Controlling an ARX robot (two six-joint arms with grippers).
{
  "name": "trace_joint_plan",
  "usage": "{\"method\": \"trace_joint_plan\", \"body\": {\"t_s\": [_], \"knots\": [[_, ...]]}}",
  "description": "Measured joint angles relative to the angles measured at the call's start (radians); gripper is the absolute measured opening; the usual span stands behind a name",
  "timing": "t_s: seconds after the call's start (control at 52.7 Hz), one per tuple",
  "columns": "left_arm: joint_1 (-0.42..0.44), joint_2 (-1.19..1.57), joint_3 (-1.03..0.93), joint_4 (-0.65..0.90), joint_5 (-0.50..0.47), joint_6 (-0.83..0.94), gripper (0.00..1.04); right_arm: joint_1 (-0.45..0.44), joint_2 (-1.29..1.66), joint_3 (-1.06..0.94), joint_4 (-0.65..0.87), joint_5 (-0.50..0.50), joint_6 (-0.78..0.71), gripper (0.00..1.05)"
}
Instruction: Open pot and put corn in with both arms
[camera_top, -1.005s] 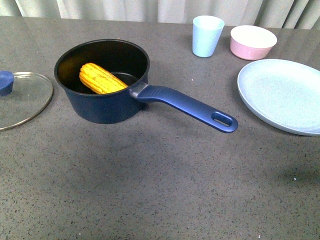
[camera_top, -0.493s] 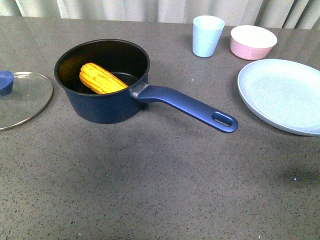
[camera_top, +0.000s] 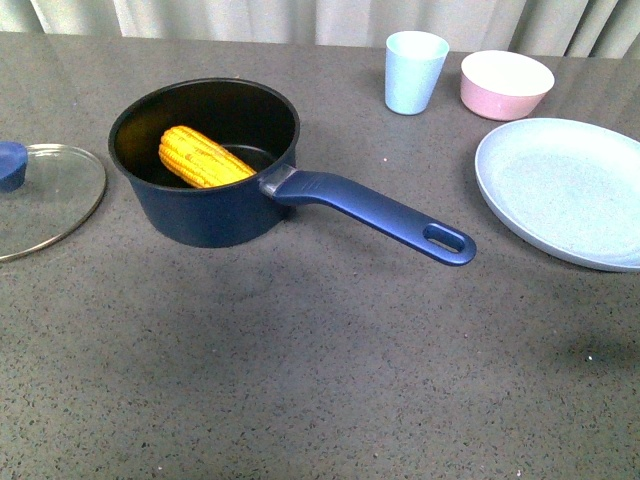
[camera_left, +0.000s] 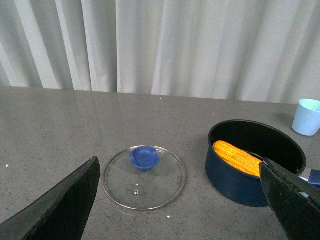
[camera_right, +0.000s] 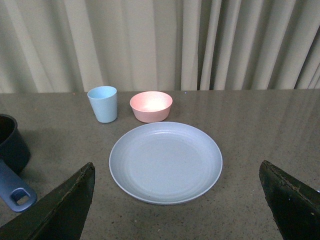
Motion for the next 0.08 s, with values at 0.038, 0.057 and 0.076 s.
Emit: {"method": "trace_joint_plan", "body": {"t_s": [0.038,0.057,0.076], "knots": [[0.0,0.0,0.0,0.0,0.0,0.0,0.96,0.0,0.0,0.0,0.0,0.0,0.0,0.96],[0.0,0.0,0.0,0.0,0.0,0.0,0.96,0.0,0.0,0.0,0.0,0.0,0.0,0.96],[0.0,0.0,0.0,0.0,0.0,0.0,0.96,0.0,0.0,0.0,0.0,0.0,0.0,0.96]]}}
